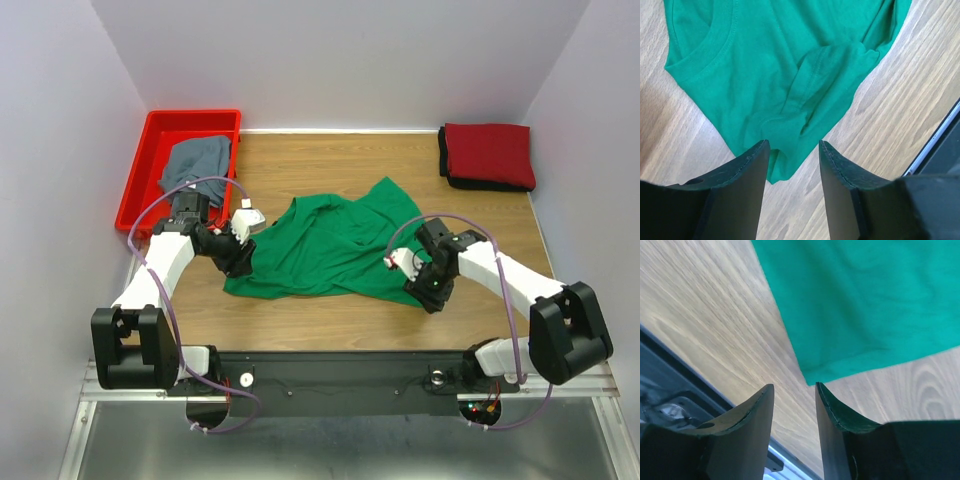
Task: Fold and stack the t-shirts
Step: Flatten the tshirt out
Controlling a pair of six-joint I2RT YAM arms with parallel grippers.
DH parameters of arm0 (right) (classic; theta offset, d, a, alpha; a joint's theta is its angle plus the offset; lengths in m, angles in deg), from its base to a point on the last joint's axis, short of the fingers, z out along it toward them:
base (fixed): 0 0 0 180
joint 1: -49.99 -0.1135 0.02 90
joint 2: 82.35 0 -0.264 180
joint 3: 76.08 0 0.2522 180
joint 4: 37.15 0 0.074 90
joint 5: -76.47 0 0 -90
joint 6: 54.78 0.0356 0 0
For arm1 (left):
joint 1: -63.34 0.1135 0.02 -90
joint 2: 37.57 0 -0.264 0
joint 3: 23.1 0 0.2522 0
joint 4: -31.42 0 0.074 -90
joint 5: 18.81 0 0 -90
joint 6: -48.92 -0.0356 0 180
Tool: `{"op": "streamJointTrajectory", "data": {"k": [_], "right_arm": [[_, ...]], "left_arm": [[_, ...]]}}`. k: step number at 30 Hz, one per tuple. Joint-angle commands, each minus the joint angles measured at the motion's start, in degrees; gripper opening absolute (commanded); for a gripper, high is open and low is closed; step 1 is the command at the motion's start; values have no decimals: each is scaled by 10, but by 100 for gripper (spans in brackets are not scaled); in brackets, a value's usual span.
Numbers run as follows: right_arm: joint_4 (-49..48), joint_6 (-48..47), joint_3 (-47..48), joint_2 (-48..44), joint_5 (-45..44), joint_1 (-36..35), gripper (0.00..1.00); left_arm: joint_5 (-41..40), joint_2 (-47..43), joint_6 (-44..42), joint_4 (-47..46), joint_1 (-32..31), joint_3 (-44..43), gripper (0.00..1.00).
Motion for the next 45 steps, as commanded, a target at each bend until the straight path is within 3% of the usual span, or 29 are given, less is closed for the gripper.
{"op": "streamJointTrajectory", "data": {"k": [1,5,6,7,12,22,28,34,40,43,44,45], "right_arm": [[-66,6,-32,-13,-60,-27,44],[-105,11,-63,3,-95,-46,42],[-126,13,-73,11,-114,-48,35],[-127,13,-73,11,-115,-48,35],[-128,18,-77,6,-138,-48,1],[-103,21,-76,-21,-138,-48,1],[-96,23,-64,-18,-145,-48,0],[-96,21,-66,-19,-154,-48,1],[-84,20,-68,-32,-162,-47,1],[-74,13,-73,-48,-167,-47,1],[-70,10,-74,-51,-167,-47,1],[-65,7,-74,-56,-168,-47,1]], "left_arm": [[12,-16,-2,9,2,-13,58],[-11,-23,7,-8,2,-5,61],[-37,-20,0,-23,1,-3,61],[-37,-20,-2,-23,1,-3,61],[-47,-2,-24,-21,-5,-10,59],[-75,78,6,-63,-48,-7,59],[-70,107,-17,-33,-56,-18,35],[-64,70,-96,51,-56,-1,1],[-37,-58,-167,132,-63,20,0],[-65,-97,-218,184,-96,57,0],[-74,-105,-223,193,-126,70,2],[-89,-121,-217,185,-135,76,13]]}}
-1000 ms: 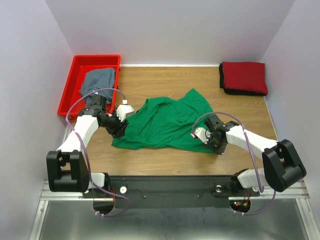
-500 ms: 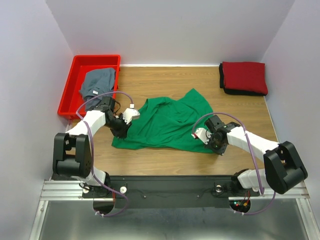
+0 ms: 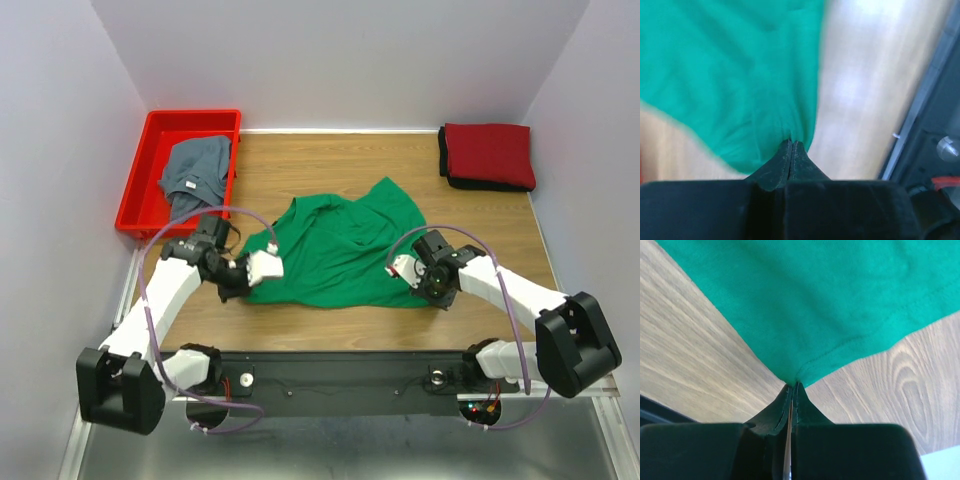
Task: Fold and stack the t-shirts
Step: Flatten the tshirt out
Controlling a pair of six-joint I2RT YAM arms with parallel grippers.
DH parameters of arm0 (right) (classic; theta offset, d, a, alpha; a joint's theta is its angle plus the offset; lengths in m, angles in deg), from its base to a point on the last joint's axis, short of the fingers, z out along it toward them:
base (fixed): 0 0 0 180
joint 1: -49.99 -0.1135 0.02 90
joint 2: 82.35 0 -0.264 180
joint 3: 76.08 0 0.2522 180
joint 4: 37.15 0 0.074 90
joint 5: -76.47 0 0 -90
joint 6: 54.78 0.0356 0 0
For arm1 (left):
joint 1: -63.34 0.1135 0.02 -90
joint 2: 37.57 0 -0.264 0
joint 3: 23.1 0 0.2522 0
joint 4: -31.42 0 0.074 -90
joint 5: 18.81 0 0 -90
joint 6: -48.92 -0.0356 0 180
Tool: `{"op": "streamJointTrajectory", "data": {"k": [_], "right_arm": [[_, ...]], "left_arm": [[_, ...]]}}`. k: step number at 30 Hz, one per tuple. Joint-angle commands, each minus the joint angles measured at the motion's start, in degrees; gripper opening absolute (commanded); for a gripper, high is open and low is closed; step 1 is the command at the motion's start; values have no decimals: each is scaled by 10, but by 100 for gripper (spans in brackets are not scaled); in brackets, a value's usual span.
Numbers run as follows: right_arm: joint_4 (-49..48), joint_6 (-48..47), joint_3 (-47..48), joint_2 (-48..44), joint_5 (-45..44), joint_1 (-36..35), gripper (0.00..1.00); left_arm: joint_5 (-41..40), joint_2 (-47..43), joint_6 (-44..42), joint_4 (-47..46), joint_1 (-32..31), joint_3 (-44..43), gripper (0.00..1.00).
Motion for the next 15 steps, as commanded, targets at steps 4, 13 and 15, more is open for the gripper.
{"op": "streamJointTrajectory", "data": {"k": [4,13,15], "right_arm": [[34,-10,10,-28,-11,-2,1],[41,-12,20,-14,1,-2,0],[29,-7,20,1,2,-3,1]], "left_arm": [[-39,-31,-74,102,-60,21,47],[-29,54,58,-14,-41,-46,44],[-30,81,94,-56,-41,-47,39]]}}
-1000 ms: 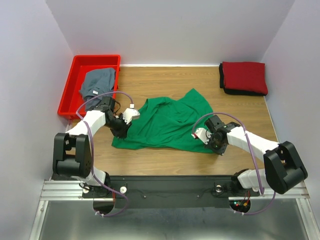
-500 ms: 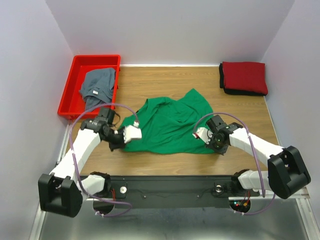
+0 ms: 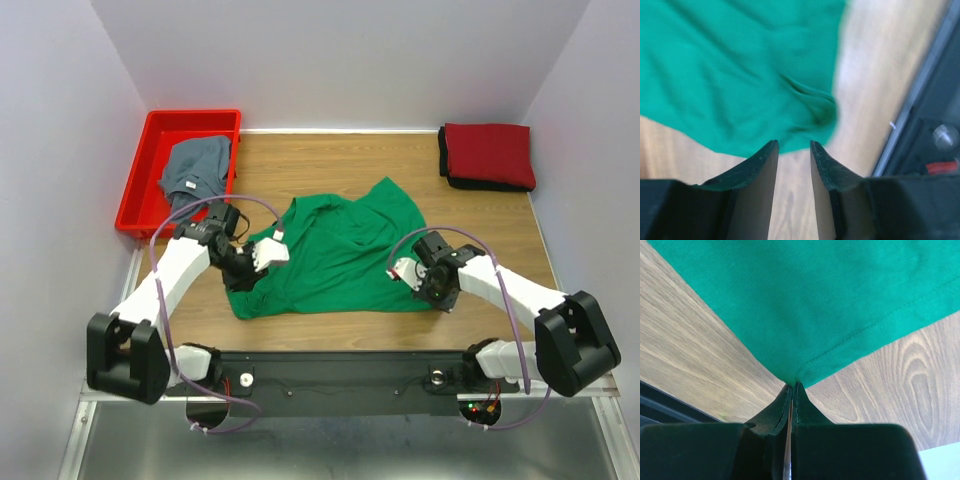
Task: Fold and stack the t-shirts
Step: Flatten the tshirt out
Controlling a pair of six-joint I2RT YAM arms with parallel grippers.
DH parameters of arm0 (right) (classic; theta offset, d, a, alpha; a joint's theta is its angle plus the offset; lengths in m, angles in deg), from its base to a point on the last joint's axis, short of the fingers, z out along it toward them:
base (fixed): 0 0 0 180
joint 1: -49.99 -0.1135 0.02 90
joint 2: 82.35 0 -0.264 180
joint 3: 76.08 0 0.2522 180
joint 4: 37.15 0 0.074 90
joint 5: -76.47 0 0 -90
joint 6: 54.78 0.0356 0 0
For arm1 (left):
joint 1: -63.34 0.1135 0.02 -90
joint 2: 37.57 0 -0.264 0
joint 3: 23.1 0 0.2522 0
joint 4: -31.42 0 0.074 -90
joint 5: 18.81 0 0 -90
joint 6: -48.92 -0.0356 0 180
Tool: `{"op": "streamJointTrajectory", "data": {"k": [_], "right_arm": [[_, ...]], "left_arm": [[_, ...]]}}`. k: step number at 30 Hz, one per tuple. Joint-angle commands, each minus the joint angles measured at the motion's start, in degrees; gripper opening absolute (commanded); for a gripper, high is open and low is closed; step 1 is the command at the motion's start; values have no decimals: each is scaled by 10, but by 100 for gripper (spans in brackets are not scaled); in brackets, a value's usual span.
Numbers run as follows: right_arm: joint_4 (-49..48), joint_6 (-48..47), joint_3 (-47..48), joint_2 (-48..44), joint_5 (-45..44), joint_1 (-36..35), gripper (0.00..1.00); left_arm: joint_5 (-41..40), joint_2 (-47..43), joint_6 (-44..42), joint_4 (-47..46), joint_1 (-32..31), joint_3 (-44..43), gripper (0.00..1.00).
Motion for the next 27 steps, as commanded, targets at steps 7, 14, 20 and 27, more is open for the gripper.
{"op": "streamJointTrajectory", "data": {"k": [7,14,20,27], "right_arm": [[-51,5,26,75,4,5,1],[-77,-5,59,138,23,34,1],[-77,-22,108,166,30,51,1],[-29,-39,101,103,40,51,1]], "left_arm": [[-6,187,179,-222,8,-36,32],[-23,313,211,-259,16,-119,29],[-26,379,219,-255,26,-205,28],[49,280,142,-152,35,-197,42]]}}
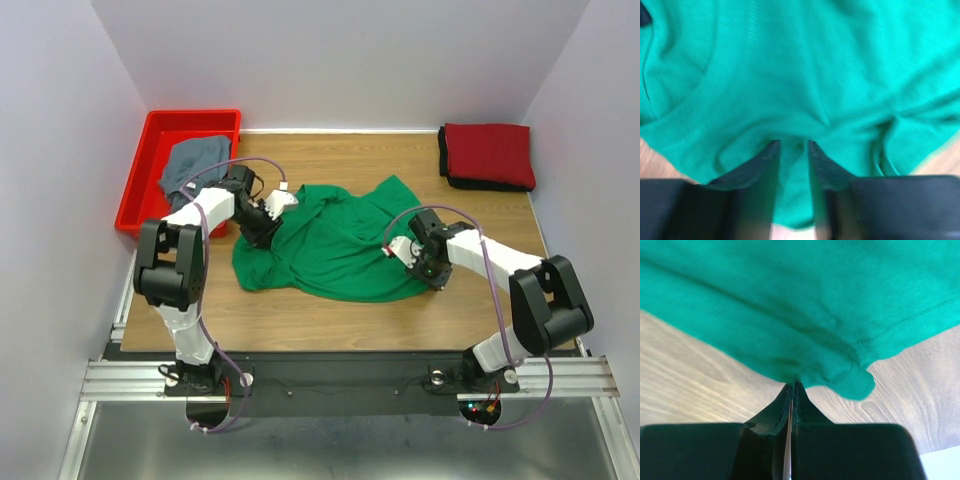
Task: Fold and stack the t-shirts
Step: Flatten the tshirt out
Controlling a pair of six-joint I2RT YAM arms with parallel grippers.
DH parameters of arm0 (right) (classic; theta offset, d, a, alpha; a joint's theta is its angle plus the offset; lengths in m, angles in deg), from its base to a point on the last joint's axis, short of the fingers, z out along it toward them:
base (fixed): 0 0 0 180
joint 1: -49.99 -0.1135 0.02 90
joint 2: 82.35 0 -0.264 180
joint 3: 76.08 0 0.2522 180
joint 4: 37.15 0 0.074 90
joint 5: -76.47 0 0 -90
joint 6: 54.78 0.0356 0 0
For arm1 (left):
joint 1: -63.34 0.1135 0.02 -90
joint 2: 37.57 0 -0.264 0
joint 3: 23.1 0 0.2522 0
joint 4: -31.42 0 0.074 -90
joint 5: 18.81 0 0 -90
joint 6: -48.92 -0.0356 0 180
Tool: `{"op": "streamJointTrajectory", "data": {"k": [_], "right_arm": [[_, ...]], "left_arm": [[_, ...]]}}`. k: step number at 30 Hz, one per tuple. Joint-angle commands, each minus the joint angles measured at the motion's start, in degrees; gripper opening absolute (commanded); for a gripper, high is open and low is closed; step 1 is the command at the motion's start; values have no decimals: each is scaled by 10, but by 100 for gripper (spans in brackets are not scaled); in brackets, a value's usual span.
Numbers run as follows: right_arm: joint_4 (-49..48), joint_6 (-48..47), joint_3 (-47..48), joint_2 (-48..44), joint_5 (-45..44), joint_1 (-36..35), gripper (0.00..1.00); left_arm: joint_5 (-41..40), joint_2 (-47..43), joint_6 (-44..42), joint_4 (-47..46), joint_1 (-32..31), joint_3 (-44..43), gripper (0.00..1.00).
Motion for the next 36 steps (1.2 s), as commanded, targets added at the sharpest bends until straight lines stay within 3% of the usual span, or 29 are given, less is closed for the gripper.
{"op": "streamJointTrajectory", "data": {"k": [1,5,7,8,10,12,16,23,36], "right_arm": [[23,-17,4,-51,42,2,1],[62,-28,-4,-75,85,2,0],[65,-25,-11,-76,82,2,19],[66,-22,-12,-75,81,2,38],[64,-21,-12,-74,80,2,52],[63,-18,-10,-66,78,2,58],[55,-16,-9,-59,73,2,59],[62,-34,-44,-87,81,0,41],[40,-26,-63,-94,85,-13,48]], "left_arm": [[60,-116,-56,96,9,9,45],[67,-174,-92,147,17,32,53],[55,-204,-92,149,18,51,53],[51,-211,-95,152,19,55,54],[48,-225,-97,155,20,63,54],[47,-230,-99,159,23,68,54],[53,-234,-99,162,28,67,54],[51,-233,-105,168,39,64,54],[47,-219,-112,173,43,59,54]]}}
